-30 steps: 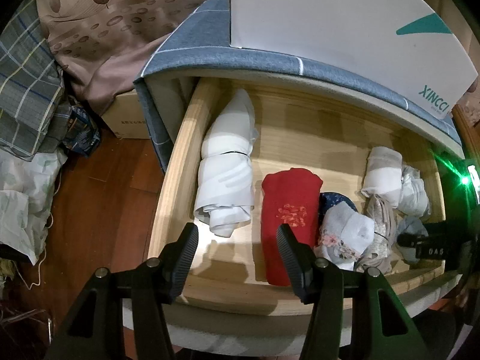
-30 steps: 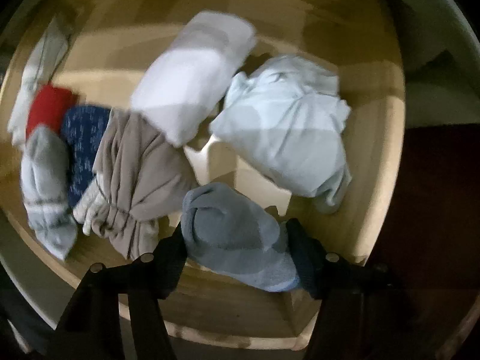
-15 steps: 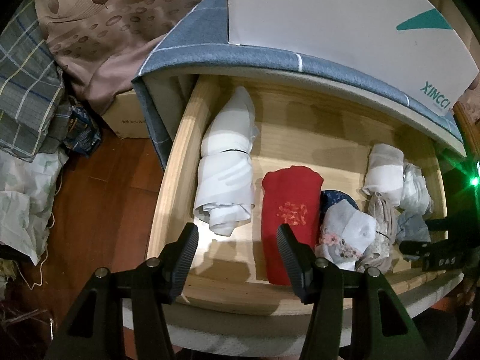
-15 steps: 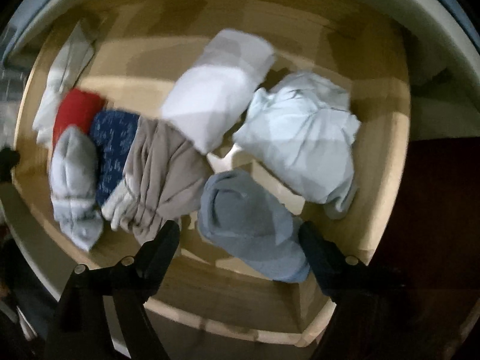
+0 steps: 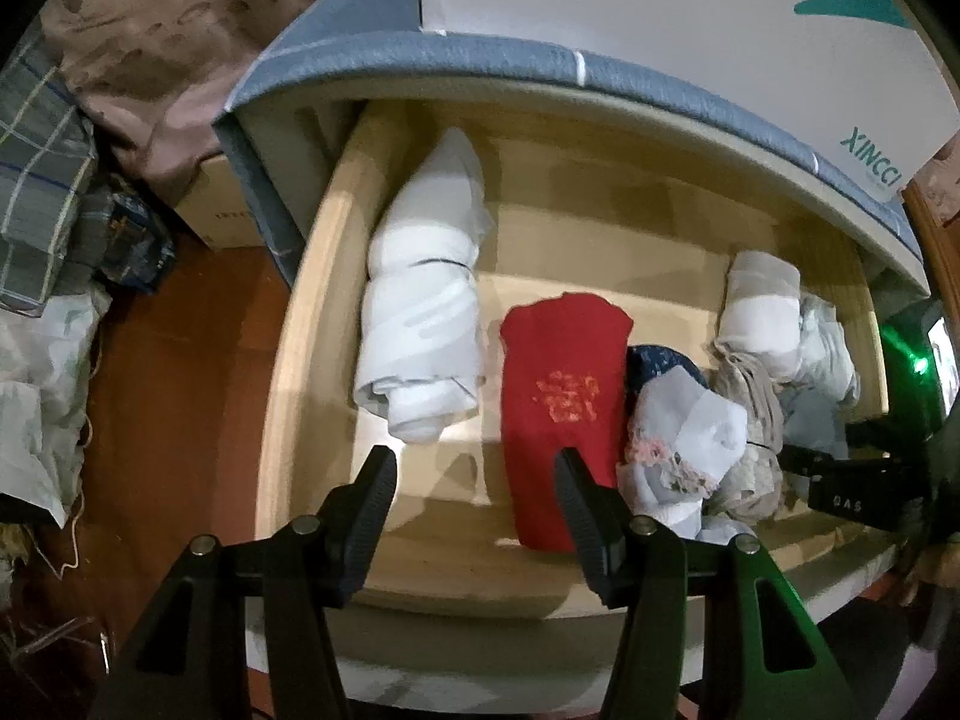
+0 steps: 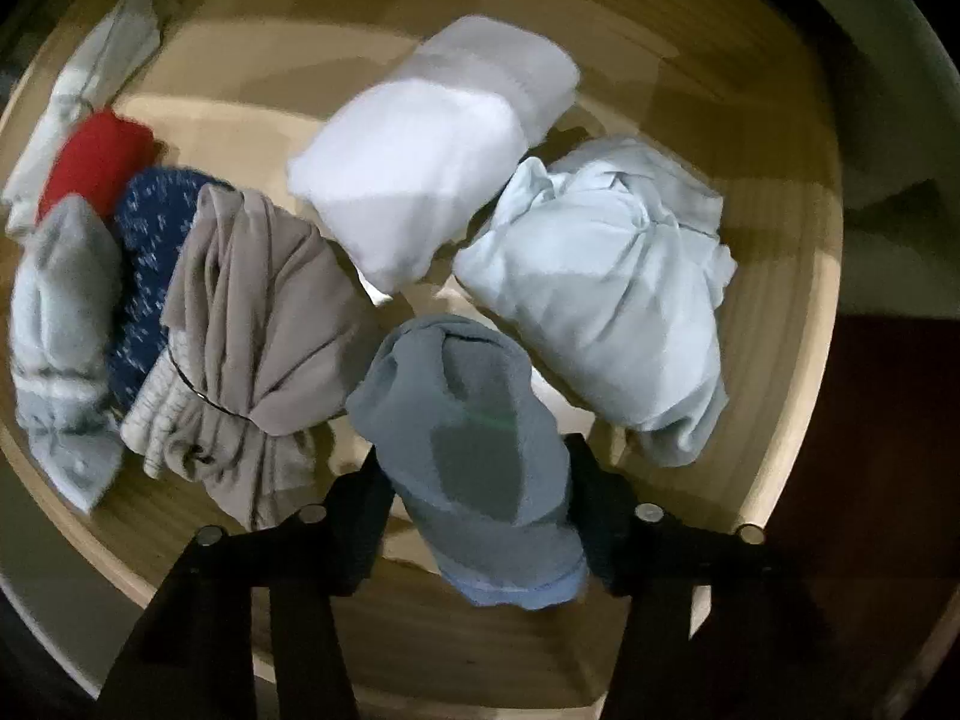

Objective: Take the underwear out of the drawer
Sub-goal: 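Grasp the grey-blue sock with the right tool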

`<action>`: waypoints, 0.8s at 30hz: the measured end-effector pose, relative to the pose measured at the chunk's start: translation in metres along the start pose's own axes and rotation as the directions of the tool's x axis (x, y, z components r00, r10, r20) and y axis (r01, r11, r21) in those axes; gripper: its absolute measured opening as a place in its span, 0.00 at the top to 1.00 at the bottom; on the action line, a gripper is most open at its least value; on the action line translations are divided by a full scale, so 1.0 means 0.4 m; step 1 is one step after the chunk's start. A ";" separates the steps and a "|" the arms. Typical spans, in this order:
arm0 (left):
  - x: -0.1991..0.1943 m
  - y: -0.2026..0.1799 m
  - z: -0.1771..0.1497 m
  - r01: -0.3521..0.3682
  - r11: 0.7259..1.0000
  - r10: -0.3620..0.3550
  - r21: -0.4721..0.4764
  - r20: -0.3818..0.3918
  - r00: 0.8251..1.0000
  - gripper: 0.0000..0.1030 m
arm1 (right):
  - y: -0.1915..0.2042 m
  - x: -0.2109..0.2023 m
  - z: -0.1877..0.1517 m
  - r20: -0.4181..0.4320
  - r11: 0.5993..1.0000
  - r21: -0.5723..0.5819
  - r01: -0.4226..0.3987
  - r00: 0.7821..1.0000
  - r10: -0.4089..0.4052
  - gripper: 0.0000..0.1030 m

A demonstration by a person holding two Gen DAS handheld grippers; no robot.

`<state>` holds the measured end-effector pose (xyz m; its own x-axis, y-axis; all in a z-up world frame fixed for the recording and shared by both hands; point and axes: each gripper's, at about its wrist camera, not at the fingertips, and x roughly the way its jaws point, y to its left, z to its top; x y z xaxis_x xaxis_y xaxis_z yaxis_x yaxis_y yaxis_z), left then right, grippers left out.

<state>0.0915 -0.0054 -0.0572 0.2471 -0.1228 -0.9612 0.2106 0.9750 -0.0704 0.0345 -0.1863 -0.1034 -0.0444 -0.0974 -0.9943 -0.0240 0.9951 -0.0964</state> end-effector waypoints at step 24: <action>-0.011 -0.145 0.034 0.086 0.994 -0.081 0.060 -0.075 0.994 0.46 | -0.111 0.015 -0.087 0.084 0.941 0.224 -0.254 0.967 0.241 0.57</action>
<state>0.0911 -0.0639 -0.0453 0.1580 -0.1875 -0.9695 0.2875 0.9480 -0.1365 0.0006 -0.2319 -0.1037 0.0352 0.1470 -0.9885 0.2120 0.9655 0.1511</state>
